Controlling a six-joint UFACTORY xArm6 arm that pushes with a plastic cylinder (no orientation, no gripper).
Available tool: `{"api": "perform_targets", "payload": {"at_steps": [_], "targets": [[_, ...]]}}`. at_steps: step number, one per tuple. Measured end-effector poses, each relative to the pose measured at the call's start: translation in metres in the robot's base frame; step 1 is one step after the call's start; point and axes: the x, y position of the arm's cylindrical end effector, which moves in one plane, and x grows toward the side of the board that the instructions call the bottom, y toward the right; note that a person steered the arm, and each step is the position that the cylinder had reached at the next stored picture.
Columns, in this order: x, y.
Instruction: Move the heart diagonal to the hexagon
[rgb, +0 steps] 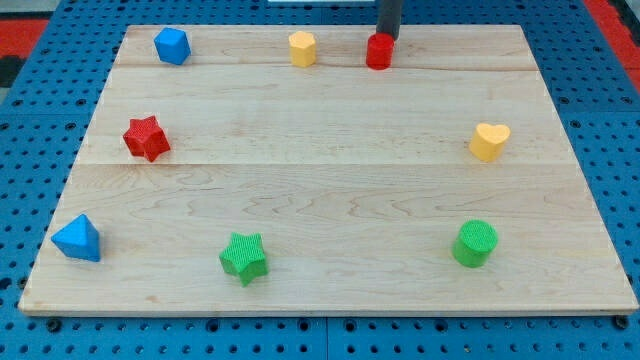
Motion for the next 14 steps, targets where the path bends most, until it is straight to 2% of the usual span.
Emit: {"api": "perform_targets", "payload": {"at_steps": [1,2,3,4,5,6,8,9,10,11,12,13,14], "targets": [[0.015,0.000],[0.017,0.032],[0.063,0.116],[0.134,0.164],[0.188,0.180],[0.204,0.146],[0.188,0.012],[0.215,0.010],[0.215,-0.017],[0.173,-0.021],[0.167,-0.018],[0.141,-0.011],[0.139,-0.086]]}}
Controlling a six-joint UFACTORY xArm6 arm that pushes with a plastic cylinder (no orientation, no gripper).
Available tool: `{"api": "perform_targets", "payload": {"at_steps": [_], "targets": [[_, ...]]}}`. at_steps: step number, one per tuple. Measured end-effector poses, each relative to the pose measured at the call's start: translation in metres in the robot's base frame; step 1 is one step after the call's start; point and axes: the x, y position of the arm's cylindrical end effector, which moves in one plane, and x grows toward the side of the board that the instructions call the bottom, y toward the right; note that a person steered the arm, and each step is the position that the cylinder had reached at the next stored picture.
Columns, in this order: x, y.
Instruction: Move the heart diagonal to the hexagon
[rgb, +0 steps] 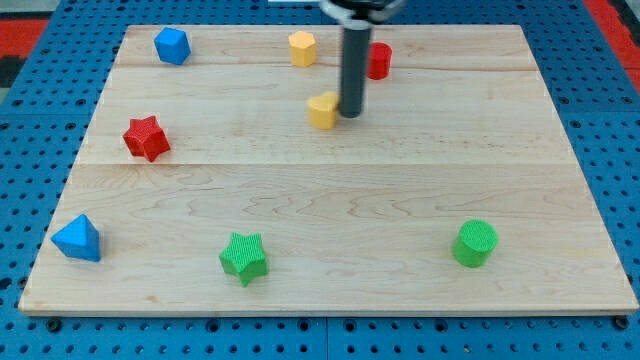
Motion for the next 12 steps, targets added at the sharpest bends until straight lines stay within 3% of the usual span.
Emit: {"api": "perform_targets", "payload": {"at_steps": [1,2,3,4,6,7,8,9,12], "targets": [[0.002,-0.024],[0.050,-0.014],[0.041,-0.049],[0.003,-0.051],[0.037,-0.033],[0.002,0.007],[-0.052,0.009],[-0.064,-0.033],[-0.027,-0.031]]}}
